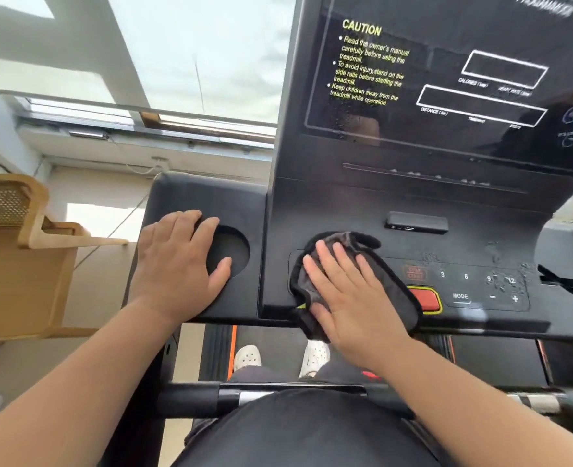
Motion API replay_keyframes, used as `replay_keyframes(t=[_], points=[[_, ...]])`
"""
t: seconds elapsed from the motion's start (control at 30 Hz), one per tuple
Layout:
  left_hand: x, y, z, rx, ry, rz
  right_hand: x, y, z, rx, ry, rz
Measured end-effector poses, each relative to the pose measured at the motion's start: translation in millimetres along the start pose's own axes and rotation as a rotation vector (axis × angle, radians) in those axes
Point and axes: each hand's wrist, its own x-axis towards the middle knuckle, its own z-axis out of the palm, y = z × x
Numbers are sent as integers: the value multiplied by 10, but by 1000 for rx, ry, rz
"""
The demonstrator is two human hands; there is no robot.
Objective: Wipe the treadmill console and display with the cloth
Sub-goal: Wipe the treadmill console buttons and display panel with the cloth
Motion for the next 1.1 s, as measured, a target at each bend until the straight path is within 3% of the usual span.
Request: replay_keyframes(t=[0.2, 0.4, 0.67, 0.73, 0.83, 0.93, 1.1], points=[[-6, 4, 3, -15, -5, -3, 368, 150, -141, 41, -18, 297], [-22, 3, 0, -12, -10, -10, 824, -496, -204, 88, 1, 94], [-18, -7, 19, -34, 8, -5, -94, -265, 37, -16, -35, -88], [-14, -12, 20, -39, 16, -3, -178, 3, 41, -54, -66, -72], [-15, -25, 23, -34, 14, 2, -17, 326, -74, -2, -97, 119], [-27, -28, 15, -38, 12, -2, 290, 214, -169, 5, -69, 268], [-28, -17, 17, -44, 6, -6, 541, -310, -189, 39, -27, 134]])
